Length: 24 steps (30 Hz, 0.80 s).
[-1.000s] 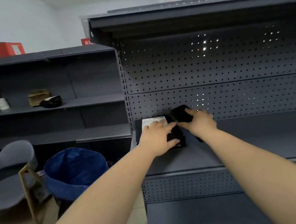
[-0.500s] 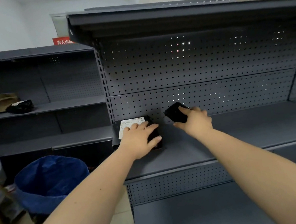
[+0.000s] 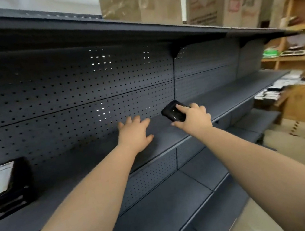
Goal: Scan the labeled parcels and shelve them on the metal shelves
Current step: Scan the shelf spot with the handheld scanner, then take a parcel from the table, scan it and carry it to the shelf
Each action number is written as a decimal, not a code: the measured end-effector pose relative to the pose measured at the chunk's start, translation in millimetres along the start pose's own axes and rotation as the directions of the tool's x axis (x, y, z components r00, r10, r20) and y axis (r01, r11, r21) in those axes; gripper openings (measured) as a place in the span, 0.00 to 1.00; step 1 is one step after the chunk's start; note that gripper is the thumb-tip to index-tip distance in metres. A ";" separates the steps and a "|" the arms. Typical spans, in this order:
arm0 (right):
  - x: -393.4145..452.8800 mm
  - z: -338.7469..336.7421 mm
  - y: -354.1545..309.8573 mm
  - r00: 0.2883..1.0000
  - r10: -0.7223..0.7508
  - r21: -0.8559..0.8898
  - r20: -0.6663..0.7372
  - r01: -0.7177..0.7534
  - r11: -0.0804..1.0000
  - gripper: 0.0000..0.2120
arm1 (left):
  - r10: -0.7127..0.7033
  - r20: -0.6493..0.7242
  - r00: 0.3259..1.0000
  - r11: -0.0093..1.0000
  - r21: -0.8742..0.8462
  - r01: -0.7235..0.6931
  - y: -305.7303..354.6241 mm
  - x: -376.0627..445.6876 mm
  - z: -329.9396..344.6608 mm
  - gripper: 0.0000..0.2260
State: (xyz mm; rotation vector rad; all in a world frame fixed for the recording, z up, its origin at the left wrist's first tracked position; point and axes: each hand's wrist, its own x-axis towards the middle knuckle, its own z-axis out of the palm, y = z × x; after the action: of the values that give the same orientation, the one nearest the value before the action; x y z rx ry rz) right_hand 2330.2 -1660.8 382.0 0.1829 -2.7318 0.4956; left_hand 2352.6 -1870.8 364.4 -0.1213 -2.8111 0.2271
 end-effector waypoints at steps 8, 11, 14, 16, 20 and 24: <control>46.2 -69.6 244.1 0.975 0.211 -0.079 -0.077 -0.216 0.973 0.34 | 0.141 -0.051 0.989 0.987 -0.066 -0.144 256.3 148.2 -4.2 0.32; 72.7 -95.7 333.7 0.958 0.265 -0.119 -0.105 -0.277 0.953 0.34 | 0.173 -0.068 0.983 0.975 -0.126 -0.181 350.9 210.9 -11.6 0.30; 103.2 -112.7 418.3 0.935 0.330 -0.122 -0.132 -0.346 0.930 0.34 | 0.209 -0.092 0.974 0.956 -0.192 -0.224 435.5 266.2 -7.8 0.30; 120.1 -112.2 470.2 0.918 0.372 -0.117 -0.137 -0.387 0.914 0.33 | 0.237 -0.090 0.967 0.946 -0.205 -0.250 482.5 295.9 6.7 0.30; 152.3 -89.3 566.5 0.885 0.449 -0.102 -0.122 -0.461 0.882 0.33 | 0.288 -0.097 0.953 0.929 -0.212 -0.303 561.7 360.9 47.6 0.30; 203.8 -67.3 655.3 0.858 0.501 -0.133 -0.112 -0.513 0.848 0.33 | 0.372 -0.128 0.919 0.905 -0.171 -0.390 636.1 443.6 82.8 0.29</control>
State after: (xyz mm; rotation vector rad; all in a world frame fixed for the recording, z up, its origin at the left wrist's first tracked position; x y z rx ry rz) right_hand 2039.9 -1039.6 309.1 -0.6082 -2.7120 0.4021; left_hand 1943.6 -1208.7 314.4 -0.7132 -2.6851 0.0317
